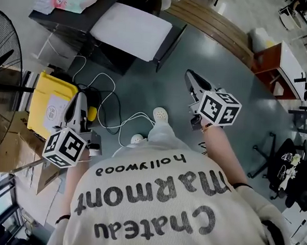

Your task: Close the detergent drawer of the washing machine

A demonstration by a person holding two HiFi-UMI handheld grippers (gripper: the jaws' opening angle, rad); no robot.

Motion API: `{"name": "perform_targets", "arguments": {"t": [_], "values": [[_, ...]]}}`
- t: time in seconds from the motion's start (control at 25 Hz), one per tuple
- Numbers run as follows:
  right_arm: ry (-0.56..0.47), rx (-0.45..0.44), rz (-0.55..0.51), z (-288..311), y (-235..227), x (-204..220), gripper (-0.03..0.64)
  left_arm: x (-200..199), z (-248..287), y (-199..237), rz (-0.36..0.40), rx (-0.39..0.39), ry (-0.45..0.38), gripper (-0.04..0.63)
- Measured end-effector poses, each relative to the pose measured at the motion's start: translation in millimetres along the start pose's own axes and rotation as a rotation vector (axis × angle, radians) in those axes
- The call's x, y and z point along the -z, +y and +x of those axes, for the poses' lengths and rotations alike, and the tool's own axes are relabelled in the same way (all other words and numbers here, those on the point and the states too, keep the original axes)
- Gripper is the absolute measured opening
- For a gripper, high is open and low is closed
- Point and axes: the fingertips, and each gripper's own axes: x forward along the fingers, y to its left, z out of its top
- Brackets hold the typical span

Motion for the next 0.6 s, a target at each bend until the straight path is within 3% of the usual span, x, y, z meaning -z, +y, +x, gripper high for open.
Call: {"name": "perform_targets", "arguments": {"t": [0.28,0.48,0.6], "values": [[-0.077,-0.087,0.089,49,-59,-52,0.035,-22,25,-8,0.019,-0.113,-0.025,0.008],[-0.011,-0.124,0.194,90,-93,-24,0.049,-18,26,0,-0.002,-0.217,-0.027,0.008],[0.049,-0.18,0.297,114,-98,-4,0.12,-13,26,4,-0.022,-0.28,-0.005,0.008]]}}
